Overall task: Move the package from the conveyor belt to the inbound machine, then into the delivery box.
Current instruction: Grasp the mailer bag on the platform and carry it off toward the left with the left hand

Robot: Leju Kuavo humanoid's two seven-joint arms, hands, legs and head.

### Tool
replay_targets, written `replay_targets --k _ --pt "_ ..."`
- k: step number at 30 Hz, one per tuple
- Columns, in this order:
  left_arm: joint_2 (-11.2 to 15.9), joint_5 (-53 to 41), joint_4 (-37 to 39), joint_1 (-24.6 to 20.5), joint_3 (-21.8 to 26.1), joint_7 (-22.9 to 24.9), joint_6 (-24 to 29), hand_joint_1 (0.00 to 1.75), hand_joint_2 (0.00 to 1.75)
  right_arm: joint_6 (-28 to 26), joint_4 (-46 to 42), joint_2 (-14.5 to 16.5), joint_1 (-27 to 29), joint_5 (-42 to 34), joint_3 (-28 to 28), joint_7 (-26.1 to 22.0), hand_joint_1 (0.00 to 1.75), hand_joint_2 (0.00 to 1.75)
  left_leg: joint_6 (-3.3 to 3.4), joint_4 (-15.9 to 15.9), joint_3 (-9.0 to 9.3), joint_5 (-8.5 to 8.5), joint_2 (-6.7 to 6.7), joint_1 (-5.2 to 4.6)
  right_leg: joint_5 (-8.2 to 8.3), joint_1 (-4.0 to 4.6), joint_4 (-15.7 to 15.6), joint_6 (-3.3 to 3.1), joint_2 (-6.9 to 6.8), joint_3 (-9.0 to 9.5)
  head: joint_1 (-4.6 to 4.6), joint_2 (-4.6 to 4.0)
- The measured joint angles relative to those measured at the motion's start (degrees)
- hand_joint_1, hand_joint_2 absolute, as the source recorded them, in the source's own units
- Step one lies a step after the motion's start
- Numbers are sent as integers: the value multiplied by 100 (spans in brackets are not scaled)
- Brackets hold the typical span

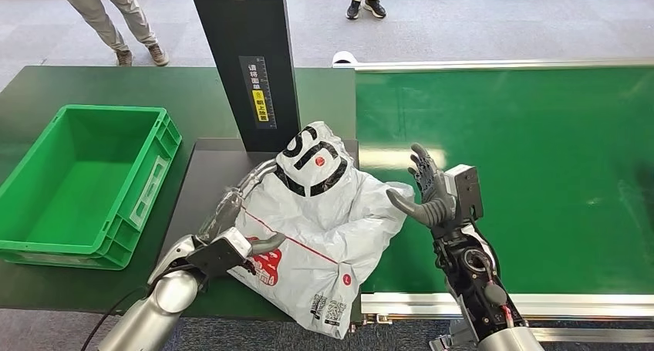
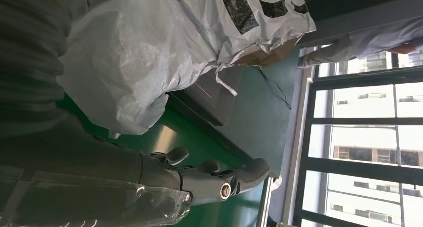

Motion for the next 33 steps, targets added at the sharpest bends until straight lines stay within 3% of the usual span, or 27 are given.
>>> replay_targets --k 6,12,20,24,25,26,28,29,30,33 --pt "224 -844 37 -129 -381 515 -498 0 175 24 15 -2 15 72 -1 49 0 175 0 0 0 0 1 1 0 1 0 0 0 -2 1 -1" --pt "327 -1514 267 -356 -627 1025 -516 0 175 14 -6 -13 57 85 -28 112 0 175 0 1 1 0 0 0 0 0 0 0 -1 -2 1 -1" --pt "141 -3077 1436 -951 -866 2409 -10 0 175 -20 -254 9 383 343 -221 156 0 175 0 0 3 0 1 0 1 0 0 0 1 4 0 0" --pt "20 -3306 1836 -1145 -901 2588 112 0 175 -20 -290 52 443 409 -285 157 0 175 0 0 9 0 0 0 1 0 -1 0 2 11 1 -1" --pt "-2 -3336 1907 -1174 -911 2613 123 17 175 -20 -293 58 447 420 -300 157 0 175 0 0 11 0 0 0 1 0 -1 0 2 14 1 -1" --pt "-19 -3375 1961 -1198 -919 2643 130 47 175 -20 -293 64 449 431 -311 157 0 175 0 0 13 0 0 0 1 0 -1 0 2 17 1 -1" --pt "-45 -3455 2049 -1231 -929 2695 134 132 175 -15 -293 73 449 449 -328 157 0 175 0 -1 20 0 0 0 1 0 -1 0 2 24 0 -1" --pt "-56 -3485 2087 -1240 -930 2705 126 159 175 -9 -293 78 449 456 -334 157 0 175 0 -1 24 1 0 0 1 0 -1 0 2 28 0 -1" --pt "-64 -3508 2123 -1245 -931 2703 109 173 175 -3 -293 83 448 461 -339 157 0 175 0 -1 28 1 0 0 1 0 -1 0 2 31 1 -1" --pt "-80 -3535 2194 -1251 -929 2644 46 175 175 15 -293 108 448 472 -360 157 0 175 0 -1 35 1 0 0 1 0 -1 0 2 39 1 0"
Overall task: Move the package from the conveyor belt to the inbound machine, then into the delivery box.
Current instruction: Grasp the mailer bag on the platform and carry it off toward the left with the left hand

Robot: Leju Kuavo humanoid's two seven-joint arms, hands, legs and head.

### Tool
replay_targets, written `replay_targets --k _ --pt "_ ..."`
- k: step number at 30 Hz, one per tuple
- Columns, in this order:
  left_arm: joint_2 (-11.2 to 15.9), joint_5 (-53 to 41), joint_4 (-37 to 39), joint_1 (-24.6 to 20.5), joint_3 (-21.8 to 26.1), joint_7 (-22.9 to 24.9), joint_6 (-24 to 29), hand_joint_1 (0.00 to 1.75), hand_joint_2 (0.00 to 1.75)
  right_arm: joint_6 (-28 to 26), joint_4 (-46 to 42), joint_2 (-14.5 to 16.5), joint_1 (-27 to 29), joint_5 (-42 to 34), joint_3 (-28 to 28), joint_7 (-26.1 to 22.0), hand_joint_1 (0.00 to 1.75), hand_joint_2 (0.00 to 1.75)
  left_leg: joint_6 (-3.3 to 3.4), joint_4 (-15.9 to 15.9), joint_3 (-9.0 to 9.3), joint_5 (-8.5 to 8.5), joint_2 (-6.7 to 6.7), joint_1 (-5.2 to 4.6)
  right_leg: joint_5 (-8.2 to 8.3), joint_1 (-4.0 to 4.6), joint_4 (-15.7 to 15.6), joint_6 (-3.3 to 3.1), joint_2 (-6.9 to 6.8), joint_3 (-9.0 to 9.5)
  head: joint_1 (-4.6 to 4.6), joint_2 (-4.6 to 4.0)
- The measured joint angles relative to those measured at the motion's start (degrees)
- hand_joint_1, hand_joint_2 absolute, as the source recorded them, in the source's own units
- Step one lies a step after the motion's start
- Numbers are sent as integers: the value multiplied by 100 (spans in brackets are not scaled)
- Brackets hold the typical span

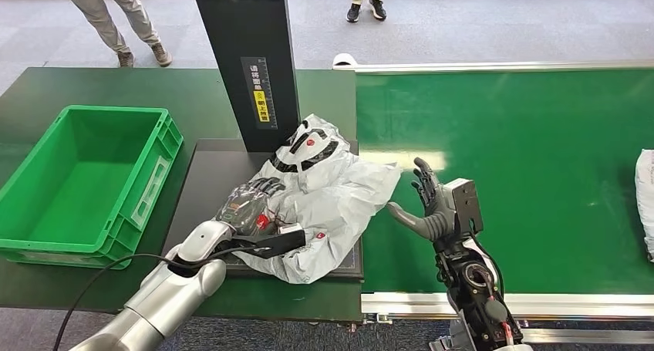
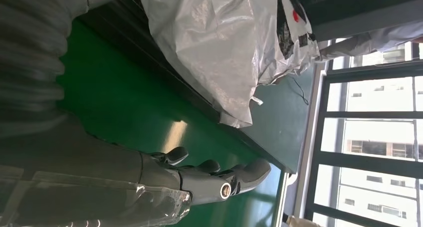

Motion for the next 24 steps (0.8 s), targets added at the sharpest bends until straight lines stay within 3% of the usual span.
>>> replay_targets --k 8,19,24 --pt "1 298 -52 26 92 -434 -21 175 175 105 0 36 -2 -1 -68 7 0 175 0 0 2 0 0 0 0 0 0 0 0 3 0 -1" --pt "11 400 -164 62 100 -531 0 175 175 118 0 42 -2 -15 -99 19 0 175 0 0 -2 -1 0 0 -1 0 0 0 0 0 0 -1" --pt "9 606 -269 161 156 -725 294 175 175 115 -22 42 0 -32 -113 23 0 175 0 0 -2 0 0 0 -1 0 0 0 0 -4 0 -1"
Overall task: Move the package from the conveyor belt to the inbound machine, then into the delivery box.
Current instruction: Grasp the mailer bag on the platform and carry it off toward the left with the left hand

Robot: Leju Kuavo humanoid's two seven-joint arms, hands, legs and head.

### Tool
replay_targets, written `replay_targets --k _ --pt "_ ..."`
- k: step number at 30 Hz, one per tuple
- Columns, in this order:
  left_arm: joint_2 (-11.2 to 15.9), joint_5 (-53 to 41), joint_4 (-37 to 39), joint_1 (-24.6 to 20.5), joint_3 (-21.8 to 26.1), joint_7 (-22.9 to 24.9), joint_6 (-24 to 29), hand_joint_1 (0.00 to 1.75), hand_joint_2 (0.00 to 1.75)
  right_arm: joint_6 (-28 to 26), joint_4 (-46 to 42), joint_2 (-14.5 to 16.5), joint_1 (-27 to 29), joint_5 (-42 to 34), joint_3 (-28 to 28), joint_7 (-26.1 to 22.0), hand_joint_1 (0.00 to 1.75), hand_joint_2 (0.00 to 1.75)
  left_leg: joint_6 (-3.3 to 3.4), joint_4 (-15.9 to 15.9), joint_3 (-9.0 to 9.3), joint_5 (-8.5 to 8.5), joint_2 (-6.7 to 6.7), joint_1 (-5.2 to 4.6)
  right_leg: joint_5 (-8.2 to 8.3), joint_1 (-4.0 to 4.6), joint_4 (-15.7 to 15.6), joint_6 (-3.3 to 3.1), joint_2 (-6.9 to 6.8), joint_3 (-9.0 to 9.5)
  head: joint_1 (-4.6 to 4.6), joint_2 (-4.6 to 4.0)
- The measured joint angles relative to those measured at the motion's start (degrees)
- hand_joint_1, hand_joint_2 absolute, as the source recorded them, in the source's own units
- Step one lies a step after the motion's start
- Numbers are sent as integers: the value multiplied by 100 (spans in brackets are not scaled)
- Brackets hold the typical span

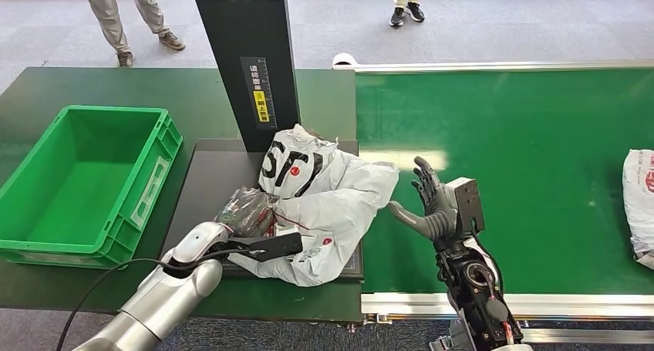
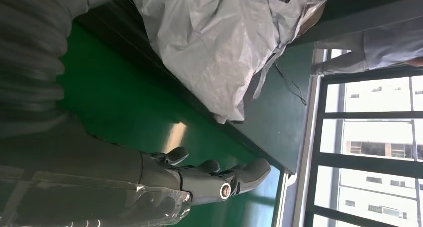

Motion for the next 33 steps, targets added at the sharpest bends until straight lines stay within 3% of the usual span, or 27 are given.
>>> replay_targets --k 10,19,24,28,33 --pt "-78 -208 -567 322 374 -308 2077 175 175 -38 -70 -3 16 -113 -3 -61 0 175 0 0 -10 0 0 0 0 0 0 0 0 -12 0 1" --pt "-81 -320 -733 408 475 -342 2337 175 175 -46 -70 -5 18 -128 -3 -74 0 175 0 0 -11 0 0 0 0 0 0 0 0 -12 -1 1" --pt "-35 -939 -1147 613 812 -322 3336 175 175 -85 -70 -55 31 -237 2 -169 0 175 0 0 -15 0 0 0 0 0 0 0 0 -15 1 1" --pt "32 -1569 -1327 689 1088 11 3526 175 175 -122 -70 -66 56 -258 2 -192 0 175 0 0 -18 0 0 0 -1 0 0 0 0 -17 0 0" --pt "221 -2399 -1287 656 1829 621 3547 175 175 -131 -70 -49 83 -217 6 -237 0 175 -1 -1 -18 1 9 2 0 2 0 -1 7 -23 -1 0"
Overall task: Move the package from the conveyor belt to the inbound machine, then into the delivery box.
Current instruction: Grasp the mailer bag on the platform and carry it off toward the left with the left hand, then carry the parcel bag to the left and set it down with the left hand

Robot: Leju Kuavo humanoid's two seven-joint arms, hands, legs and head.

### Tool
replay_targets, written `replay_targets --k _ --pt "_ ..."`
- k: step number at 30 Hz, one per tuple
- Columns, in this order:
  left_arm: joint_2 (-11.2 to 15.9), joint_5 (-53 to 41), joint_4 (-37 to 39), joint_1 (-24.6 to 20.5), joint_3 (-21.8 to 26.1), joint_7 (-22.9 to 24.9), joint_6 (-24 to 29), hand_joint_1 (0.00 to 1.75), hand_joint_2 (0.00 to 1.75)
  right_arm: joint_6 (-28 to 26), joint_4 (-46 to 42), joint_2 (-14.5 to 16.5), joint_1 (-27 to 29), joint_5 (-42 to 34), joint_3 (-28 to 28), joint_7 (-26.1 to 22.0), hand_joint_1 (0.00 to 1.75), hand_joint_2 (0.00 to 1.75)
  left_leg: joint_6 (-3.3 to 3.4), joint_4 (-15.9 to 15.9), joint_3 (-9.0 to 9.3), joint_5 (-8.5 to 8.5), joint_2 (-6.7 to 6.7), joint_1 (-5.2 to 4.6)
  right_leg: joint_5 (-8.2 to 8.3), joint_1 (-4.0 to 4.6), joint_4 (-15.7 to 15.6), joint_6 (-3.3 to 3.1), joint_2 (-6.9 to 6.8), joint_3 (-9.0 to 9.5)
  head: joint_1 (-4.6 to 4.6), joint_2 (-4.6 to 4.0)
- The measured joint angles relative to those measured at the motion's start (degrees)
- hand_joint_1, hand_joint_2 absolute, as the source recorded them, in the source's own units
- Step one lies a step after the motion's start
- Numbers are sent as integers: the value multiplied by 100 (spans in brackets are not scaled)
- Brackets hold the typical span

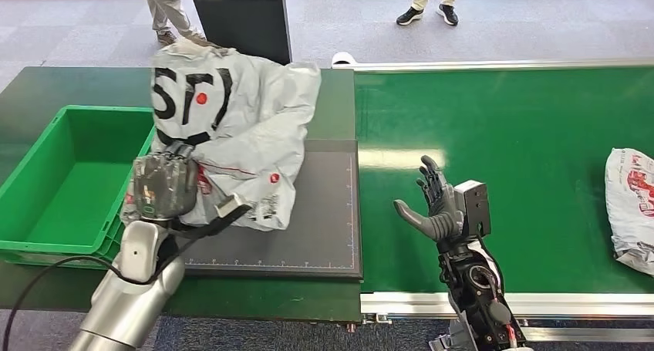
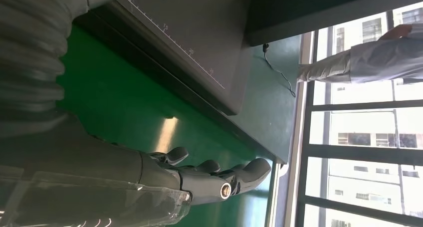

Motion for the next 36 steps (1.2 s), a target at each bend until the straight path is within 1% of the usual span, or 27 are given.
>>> replay_targets --k 3,6,9,11,16,22,26,32,36 --pt "88 -39 78 -36 341 -4 2 175 175 -1 0 2 1 10 1 -12 0 175 -1 0 -1 1 -3 1 0 1 0 0 -2 0 1 -1" --pt "108 -78 129 -44 490 -9 6 175 175 -2 0 12 1 13 3 -14 0 175 -1 0 -6 1 -5 0 -1 0 1 0 -3 -1 3 0" --pt "147 -226 218 -87 620 170 -1 175 175 15 6 22 -8 25 8 -16 0 175 0 0 -10 0 -4 -3 0 -2 0 1 -2 -2 4 0" --pt "250 -222 397 -185 808 320 1 175 175 60 31 23 -45 24 22 -16 0 175 0 0 -11 0 -2 -3 0 -2 0 1 -1 -5 2 1" --pt "654 -130 1248 -556 1528 504 7 175 175 149 214 30 -287 -27 125 -16 0 175 -4 0 -10 3 -1 6 1 7 4 -2 0 -10 1 0" --pt "998 -460 2579 -954 2175 1092 -4 175 175 184 436 155 -534 -41 291 5 0 175 -8 -1 -13 6 0 9 1 11 8 -3 1 -13 3 0" --pt "1144 -580 3206 -1069 2462 1409 4 175 175 190 563 239 -630 -15 376 27 0 175 -8 -1 -17 5 -1 8 0 9 7 -2 1 -16 3 0" --pt "1328 -685 3800 -1232 2762 1616 -51 175 175 226 731 323 -766 -5 490 41 0 175 -8 -1 -18 5 -4 6 0 7 6 -2 0 -17 2 -1" --pt "1377 -727 4080 -1318 2860 1727 -60 175 175 250 809 364 -831 -5 545 66 0 175 -8 -1 -17 6 -3 8 1 8 7 -3 0 -16 2 -1"
